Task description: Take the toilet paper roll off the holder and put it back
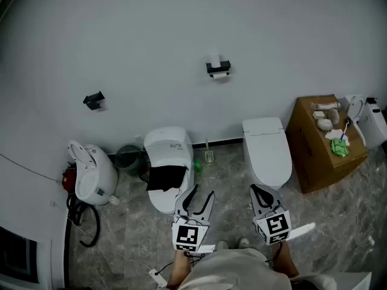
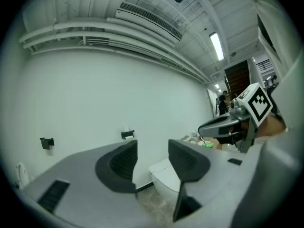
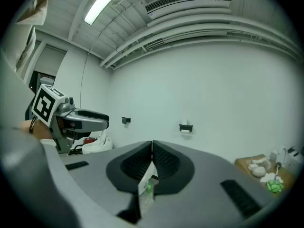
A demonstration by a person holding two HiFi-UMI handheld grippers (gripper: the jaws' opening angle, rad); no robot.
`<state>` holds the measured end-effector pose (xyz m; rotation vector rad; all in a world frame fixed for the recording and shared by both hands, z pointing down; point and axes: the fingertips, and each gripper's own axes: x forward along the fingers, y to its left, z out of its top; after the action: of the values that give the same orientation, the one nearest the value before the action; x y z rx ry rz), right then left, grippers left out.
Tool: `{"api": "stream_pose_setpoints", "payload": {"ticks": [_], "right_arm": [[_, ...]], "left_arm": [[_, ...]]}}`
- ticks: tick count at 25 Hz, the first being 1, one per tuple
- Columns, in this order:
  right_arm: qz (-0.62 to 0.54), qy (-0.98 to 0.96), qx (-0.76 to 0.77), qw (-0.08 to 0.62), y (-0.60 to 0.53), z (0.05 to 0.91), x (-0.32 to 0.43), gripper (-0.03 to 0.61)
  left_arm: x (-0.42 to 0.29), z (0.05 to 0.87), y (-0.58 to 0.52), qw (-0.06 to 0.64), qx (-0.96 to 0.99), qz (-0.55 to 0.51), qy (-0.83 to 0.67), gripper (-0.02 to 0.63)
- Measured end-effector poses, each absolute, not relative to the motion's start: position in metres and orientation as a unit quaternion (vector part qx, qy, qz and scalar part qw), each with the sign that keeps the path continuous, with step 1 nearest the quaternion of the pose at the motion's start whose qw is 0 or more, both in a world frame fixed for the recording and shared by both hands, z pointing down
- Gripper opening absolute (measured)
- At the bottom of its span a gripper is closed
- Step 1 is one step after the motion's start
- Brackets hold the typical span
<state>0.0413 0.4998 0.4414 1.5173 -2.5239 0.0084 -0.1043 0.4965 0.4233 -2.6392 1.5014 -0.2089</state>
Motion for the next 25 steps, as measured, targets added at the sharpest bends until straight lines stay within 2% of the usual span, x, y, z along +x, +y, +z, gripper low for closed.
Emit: {"api": "stream_pose_setpoints", "payload": {"ticks": [11, 25], "right_arm": [[0.014, -0.851, 0.517, 0.09, 0.475, 0.45, 0.023, 0.0], [0.013, -0.854, 0.511, 0.099, 0.39, 0.459, 0.033, 0.0]], "left_arm": [[-0.109, 0.425, 0.472, 0.055, -0.873, -0.063, 0.48, 0.212], [-0.098, 0.432, 0.384, 0.059, -0.873, -0.062, 0.48, 0.212]]}}
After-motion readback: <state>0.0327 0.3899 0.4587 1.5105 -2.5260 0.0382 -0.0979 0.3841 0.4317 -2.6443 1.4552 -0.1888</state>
